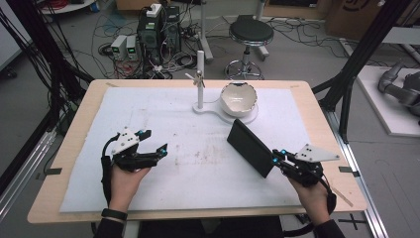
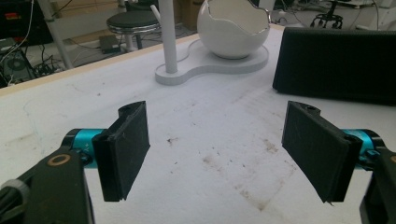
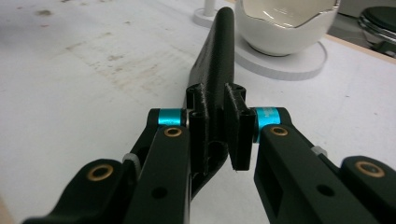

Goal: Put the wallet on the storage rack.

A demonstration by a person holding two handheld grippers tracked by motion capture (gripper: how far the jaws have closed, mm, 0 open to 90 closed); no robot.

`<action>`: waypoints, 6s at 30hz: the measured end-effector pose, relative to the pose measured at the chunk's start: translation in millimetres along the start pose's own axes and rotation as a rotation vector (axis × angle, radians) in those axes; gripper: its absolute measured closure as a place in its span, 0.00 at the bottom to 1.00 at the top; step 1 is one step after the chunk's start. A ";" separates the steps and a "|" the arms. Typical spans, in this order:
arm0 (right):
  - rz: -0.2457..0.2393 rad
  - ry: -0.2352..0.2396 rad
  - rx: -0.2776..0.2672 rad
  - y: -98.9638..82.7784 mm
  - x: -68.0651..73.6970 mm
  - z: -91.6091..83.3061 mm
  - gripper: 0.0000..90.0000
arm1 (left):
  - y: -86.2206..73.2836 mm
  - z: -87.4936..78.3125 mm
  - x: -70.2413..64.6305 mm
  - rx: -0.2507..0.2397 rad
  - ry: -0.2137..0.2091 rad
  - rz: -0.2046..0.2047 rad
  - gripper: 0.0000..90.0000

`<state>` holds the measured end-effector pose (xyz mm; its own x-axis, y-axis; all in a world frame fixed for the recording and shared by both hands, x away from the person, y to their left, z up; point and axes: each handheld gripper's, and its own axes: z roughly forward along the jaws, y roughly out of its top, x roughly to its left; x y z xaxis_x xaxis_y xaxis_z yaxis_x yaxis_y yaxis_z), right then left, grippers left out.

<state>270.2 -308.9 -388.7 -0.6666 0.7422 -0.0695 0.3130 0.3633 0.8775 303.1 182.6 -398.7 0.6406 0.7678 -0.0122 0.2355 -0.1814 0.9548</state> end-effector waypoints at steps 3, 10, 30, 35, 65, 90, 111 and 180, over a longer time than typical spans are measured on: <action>-0.008 0.038 -0.014 -1.5 2.3 -0.6 0.89 | 0.8 2.7 -0.5 0.002 -0.005 0.004 0.26; -0.020 0.065 -0.007 -3.1 7.5 2.8 0.73 | 0.9 5.6 -1.6 0.006 -0.011 0.007 0.26; 0.190 0.080 0.174 -27.7 1.4 38.1 0.74 | -0.8 4.2 -0.8 0.008 -0.011 0.000 0.26; 0.177 0.083 0.188 -27.2 1.0 39.6 0.85 | -1.1 3.7 -0.4 0.007 -0.008 -0.001 0.26; 0.133 -0.058 0.071 65.0 -43.9 -2.4 0.87 | -0.1 -6.4 1.2 -0.014 -0.004 -0.011 0.26; 0.074 -0.153 0.200 109.4 -59.6 68.3 0.86 | -0.9 -11.9 1.9 -0.019 -0.006 -0.016 0.26; 0.078 -0.197 0.131 134.6 -59.7 92.2 0.85 | -2.0 -19.8 2.2 -0.028 0.001 -0.020 0.26; 0.026 -0.177 -0.014 126.3 -27.7 99.1 0.46 | -4.3 -18.5 -2.0 -0.019 -0.017 -0.016 0.26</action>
<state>395.2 -227.8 -323.0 -0.5282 0.8394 -0.1283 0.3182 0.3357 0.8866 287.3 193.2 -397.3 0.6490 0.7601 -0.0326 0.2323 -0.1571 0.9599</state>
